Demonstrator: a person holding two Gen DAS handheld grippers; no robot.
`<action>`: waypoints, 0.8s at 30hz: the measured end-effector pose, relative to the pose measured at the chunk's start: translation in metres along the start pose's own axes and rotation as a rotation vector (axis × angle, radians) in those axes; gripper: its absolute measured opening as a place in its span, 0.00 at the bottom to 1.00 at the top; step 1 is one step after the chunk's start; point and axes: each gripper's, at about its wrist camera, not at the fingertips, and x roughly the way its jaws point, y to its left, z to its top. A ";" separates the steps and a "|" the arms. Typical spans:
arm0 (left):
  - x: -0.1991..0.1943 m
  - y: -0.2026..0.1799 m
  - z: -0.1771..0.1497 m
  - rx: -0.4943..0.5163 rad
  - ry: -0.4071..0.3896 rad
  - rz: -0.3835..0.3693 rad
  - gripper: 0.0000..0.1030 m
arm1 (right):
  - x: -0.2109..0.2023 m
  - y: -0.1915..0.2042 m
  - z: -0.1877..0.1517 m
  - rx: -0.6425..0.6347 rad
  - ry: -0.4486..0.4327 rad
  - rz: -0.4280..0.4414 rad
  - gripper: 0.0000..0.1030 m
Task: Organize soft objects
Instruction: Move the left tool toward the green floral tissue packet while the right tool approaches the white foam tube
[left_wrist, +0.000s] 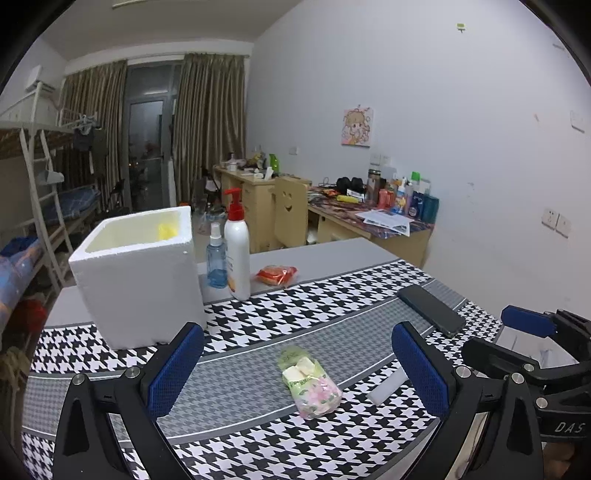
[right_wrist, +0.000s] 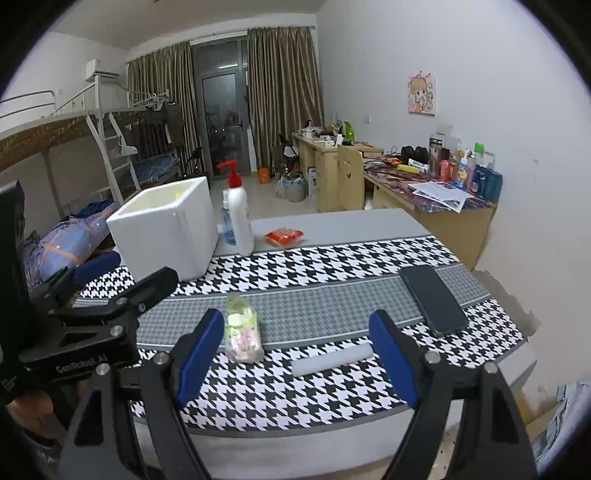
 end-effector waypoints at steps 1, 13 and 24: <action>0.002 -0.001 -0.001 0.000 0.006 -0.006 0.99 | 0.000 -0.001 -0.001 0.001 -0.006 -0.009 0.82; 0.030 -0.005 -0.019 -0.014 0.081 0.022 0.99 | 0.019 -0.021 -0.021 0.057 0.021 -0.022 0.82; 0.063 -0.009 -0.037 -0.041 0.176 0.032 0.99 | 0.044 -0.037 -0.034 0.100 0.081 -0.029 0.82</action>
